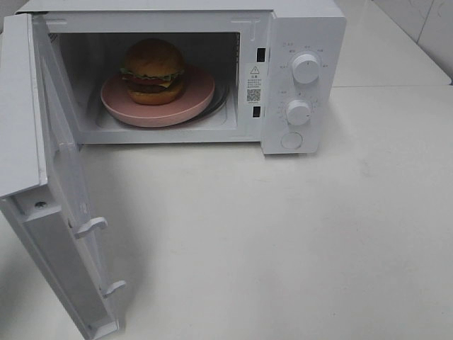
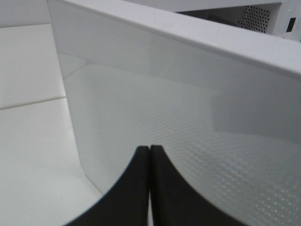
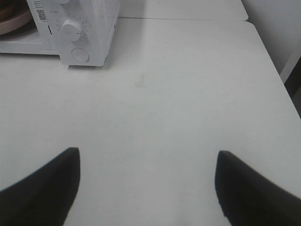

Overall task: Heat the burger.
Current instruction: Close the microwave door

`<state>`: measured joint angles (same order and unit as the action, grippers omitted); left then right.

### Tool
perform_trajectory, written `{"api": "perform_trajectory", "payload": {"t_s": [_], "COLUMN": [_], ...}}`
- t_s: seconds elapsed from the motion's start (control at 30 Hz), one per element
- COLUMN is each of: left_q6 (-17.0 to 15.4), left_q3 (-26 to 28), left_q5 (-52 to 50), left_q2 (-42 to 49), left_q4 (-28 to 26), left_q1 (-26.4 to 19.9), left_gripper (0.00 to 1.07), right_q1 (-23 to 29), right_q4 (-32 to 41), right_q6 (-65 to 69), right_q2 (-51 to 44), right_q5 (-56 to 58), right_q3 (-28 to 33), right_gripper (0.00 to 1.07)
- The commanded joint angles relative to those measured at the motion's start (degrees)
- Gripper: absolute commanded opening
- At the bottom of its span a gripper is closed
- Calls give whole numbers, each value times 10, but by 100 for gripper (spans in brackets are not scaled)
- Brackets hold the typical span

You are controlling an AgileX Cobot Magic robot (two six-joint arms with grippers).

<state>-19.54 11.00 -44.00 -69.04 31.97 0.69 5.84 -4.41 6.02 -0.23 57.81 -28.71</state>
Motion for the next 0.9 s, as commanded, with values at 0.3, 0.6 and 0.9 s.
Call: {"api": "perform_trajectory", "payload": {"t_s": [0.3,0.6,0.9], "left_q6": [17,81,131], "left_q3": [28,74,150], "left_q5": [-18,-17,-17], "left_q2": [-56,-125,-201], "left_q4": [-84,-211,-312], "left_q1": [91,199,278], "left_gripper": [0,0,0], "right_q1": [-4,-4,-4], "right_q4": [-2,-2,-2], "right_q6": [-3,-3,-3], "right_q2": [-15,-15,-15], "right_q5": [-9,-9,-9], "right_q3": [1,1,1], "right_gripper": [76,76,76]}}
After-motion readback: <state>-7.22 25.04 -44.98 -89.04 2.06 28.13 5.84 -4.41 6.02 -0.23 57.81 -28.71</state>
